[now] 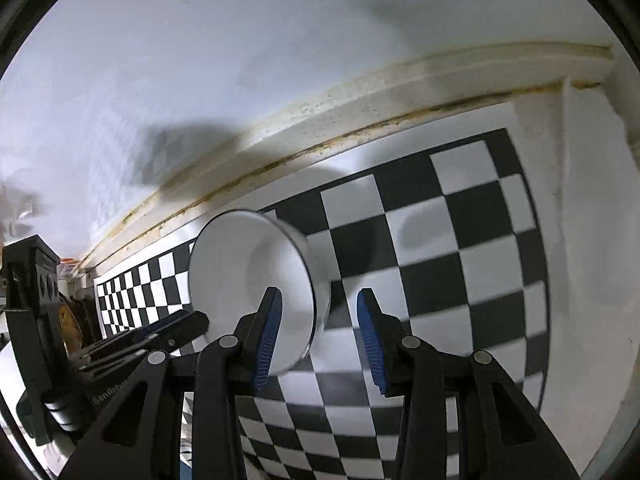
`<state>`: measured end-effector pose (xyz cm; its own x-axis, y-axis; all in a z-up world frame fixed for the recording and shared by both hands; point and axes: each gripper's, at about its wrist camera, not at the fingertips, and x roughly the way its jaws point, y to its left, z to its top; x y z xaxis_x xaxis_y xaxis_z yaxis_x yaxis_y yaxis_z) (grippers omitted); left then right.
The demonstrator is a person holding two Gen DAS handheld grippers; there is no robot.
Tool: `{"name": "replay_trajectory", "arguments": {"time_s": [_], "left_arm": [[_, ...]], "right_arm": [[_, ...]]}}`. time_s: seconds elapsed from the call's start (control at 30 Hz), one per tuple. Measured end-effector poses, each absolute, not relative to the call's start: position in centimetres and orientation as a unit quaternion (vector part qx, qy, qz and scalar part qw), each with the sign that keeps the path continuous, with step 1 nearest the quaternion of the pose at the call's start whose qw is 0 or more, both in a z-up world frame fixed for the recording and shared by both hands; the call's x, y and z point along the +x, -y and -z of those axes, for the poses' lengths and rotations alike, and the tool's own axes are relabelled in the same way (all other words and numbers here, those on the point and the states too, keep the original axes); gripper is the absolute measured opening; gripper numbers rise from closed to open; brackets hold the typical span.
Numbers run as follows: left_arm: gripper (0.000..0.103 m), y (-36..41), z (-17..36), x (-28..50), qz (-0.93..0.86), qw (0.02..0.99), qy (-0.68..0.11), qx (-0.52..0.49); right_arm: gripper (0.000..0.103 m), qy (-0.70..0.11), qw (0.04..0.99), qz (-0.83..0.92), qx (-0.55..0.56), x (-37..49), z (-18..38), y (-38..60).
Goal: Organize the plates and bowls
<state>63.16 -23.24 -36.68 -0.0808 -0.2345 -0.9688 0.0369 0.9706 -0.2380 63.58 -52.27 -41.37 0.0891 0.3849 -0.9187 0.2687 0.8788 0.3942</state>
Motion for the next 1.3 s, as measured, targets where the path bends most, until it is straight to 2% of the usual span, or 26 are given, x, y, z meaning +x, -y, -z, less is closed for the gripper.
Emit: {"name": "replay_trajectory", "arguments": {"time_s": [0.2,0.27,0.4,0.5,0.9,1.3], "left_arm": [[0.03,24.5,38.3,63.7,0.104,0.669,-0.734,-0.051],[0.03,24.6,38.5,63.8,0.104,0.674,-0.729,-0.051],[0.022,24.9,38.8,63.8,0.106,0.681,-0.723,-0.045],[0.014,25.9,39.2,63.8,0.111,0.681,-0.722,-0.047],[0.013,27.1,37.0,62.7,0.11,0.702,-0.703,-0.036],[0.013,26.0,30.3,59.8,0.129,0.733,-0.667,-0.041]], "right_arm": [[0.039,-0.69,0.684,-0.052,0.23,64.4,43.5,51.4],[0.031,-0.695,0.682,-0.055,0.222,64.4,43.8,51.0],[0.017,-0.7,0.681,-0.061,0.206,64.6,44.4,50.4],[0.011,-0.702,0.683,-0.059,0.194,64.7,44.7,50.1],[0.009,-0.698,0.691,-0.066,0.177,64.0,43.8,50.0],[0.009,-0.666,0.723,-0.084,0.166,61.1,36.7,50.6]]}}
